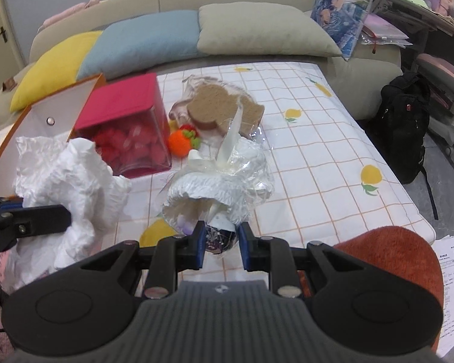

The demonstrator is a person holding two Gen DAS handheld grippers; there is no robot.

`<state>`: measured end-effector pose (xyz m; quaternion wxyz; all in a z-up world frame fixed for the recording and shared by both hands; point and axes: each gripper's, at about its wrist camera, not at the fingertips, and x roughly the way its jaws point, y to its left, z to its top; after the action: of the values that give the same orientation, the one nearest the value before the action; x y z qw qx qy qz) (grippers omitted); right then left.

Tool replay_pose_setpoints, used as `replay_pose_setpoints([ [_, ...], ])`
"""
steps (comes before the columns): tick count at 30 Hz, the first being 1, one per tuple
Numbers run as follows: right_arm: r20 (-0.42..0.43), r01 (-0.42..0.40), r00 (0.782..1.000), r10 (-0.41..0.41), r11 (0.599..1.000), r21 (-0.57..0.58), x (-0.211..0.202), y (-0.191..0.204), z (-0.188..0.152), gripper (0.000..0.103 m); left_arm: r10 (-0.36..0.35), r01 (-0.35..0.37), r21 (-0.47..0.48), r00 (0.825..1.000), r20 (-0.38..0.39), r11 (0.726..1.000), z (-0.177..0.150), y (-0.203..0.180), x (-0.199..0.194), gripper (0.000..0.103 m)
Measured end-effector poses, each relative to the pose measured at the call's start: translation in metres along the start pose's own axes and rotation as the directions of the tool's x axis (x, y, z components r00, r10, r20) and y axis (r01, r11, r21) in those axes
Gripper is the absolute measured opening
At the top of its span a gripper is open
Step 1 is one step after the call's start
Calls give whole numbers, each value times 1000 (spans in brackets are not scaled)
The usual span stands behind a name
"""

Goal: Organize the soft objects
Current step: 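Lift and carry the bag bundle and paper over the orange box with both tools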

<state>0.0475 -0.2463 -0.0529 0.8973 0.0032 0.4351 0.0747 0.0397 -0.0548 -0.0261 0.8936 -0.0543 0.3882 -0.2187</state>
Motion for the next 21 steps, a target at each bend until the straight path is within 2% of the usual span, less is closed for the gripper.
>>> replay_pose_setpoints([
  [5,40,-3,999,6,997,-76,-14,16,0,21,-20,22,-48,999,46,999,-9,11,-17,12],
  [8,109,0,994,19,985,-171,-26,32,1,21,-10,15,-45,995,102,999,-10,14,-30,12],
  [13,231,9,970,70,946,-324,-42,61,9,21,17,-6,-59,980,197,998,-5,23,-53,12],
  [21,322,-32,931,172,917,-397,-42,95,44,21,167,-124,-152,936,309,980,7,65,-86,12],
])
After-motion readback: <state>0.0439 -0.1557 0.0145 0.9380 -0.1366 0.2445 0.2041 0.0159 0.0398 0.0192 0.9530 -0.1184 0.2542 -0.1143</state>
